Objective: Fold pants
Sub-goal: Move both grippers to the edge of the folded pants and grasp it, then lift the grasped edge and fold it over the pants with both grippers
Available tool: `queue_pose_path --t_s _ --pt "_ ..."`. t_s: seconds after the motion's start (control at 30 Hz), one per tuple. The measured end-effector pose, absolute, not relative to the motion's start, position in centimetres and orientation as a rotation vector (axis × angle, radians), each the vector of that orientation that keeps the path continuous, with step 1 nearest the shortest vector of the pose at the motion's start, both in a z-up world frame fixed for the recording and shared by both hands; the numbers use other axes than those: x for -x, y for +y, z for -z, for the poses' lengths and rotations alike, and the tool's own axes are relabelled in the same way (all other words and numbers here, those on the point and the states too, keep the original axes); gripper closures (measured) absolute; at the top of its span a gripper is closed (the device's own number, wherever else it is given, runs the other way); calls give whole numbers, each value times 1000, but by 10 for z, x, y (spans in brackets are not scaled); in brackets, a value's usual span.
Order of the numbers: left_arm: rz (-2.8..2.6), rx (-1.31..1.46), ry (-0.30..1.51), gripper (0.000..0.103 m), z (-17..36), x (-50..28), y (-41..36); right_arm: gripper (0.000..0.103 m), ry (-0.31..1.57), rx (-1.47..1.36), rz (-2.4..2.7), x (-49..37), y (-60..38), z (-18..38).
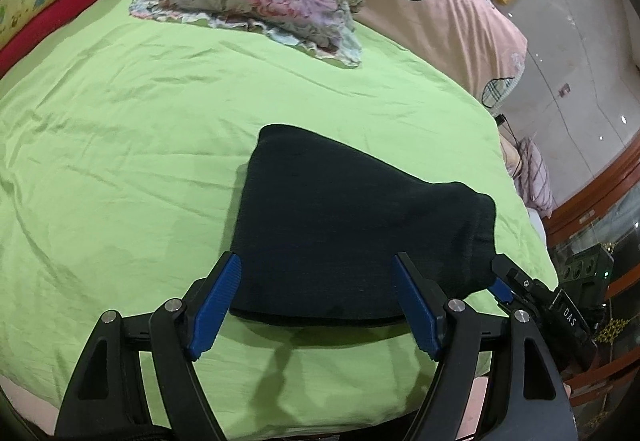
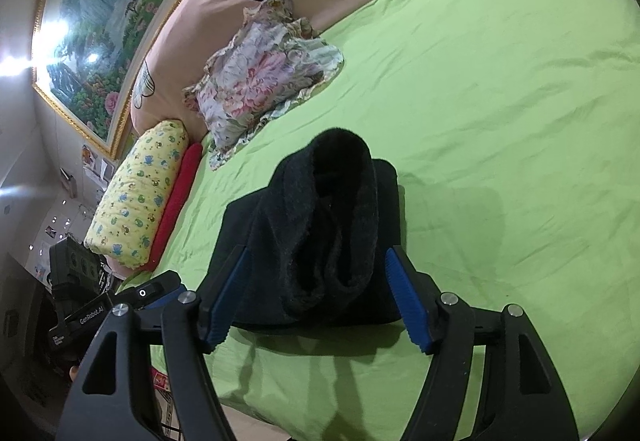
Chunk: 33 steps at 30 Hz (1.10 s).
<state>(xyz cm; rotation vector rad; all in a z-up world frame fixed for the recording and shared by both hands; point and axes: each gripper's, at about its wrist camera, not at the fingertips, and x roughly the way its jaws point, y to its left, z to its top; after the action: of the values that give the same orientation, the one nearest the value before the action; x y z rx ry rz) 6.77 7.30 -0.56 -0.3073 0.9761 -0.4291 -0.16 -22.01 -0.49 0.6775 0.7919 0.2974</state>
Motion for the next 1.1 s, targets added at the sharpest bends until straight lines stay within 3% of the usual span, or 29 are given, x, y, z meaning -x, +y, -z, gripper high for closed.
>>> queue_pose_path --t_s 0.93,1.1 --pt "403 354 1112 25 71 -133 56 35 830 -769 -308 -21 -232 53" --pt "407 354 1128 31 80 -141 50 39 832 -789 -335 -25 -229 55"
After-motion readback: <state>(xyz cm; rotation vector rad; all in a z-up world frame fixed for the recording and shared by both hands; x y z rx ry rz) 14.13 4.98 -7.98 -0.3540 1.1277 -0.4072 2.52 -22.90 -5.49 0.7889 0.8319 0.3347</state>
